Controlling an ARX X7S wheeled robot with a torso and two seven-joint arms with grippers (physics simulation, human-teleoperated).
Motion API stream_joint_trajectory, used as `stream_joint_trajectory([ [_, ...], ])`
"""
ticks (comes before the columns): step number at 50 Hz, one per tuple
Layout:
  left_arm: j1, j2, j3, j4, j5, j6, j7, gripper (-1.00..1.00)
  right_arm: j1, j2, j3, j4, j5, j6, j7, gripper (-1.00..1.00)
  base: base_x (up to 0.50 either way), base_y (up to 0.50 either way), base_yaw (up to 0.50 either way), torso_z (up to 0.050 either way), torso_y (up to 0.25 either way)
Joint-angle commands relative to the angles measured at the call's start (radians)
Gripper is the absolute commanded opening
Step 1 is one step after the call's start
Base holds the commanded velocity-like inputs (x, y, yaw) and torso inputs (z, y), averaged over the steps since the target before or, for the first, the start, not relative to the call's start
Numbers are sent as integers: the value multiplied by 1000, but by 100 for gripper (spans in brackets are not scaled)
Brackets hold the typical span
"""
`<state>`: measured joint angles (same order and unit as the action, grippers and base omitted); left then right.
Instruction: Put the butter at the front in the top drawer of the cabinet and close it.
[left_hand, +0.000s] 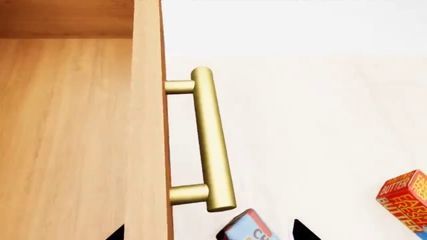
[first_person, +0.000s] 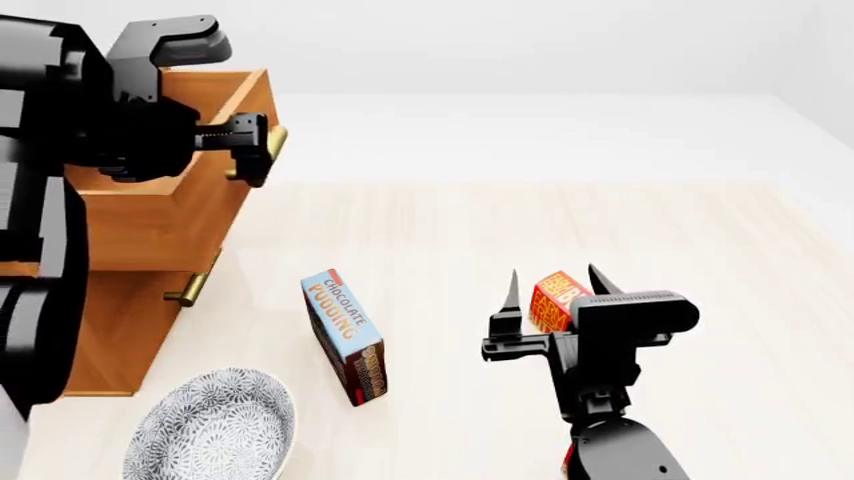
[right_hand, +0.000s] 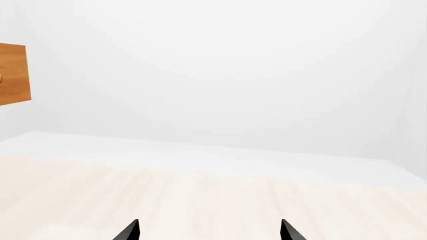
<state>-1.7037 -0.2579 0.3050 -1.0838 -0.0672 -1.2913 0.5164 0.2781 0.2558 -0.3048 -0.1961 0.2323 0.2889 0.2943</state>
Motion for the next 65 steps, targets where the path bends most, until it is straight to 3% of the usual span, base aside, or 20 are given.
stream_joint_trajectory([
  [1, 20, 16, -53, 73, -60, -44, 32, 100, -3, 5, -2, 0, 4, -5, 3, 100, 0, 0, 0, 0, 0],
  [65, 70, 78, -74, 302, -168, -177, 77, 100, 3, 21, -26, 5, 22, -11, 20, 100, 0, 0, 0, 0, 0],
])
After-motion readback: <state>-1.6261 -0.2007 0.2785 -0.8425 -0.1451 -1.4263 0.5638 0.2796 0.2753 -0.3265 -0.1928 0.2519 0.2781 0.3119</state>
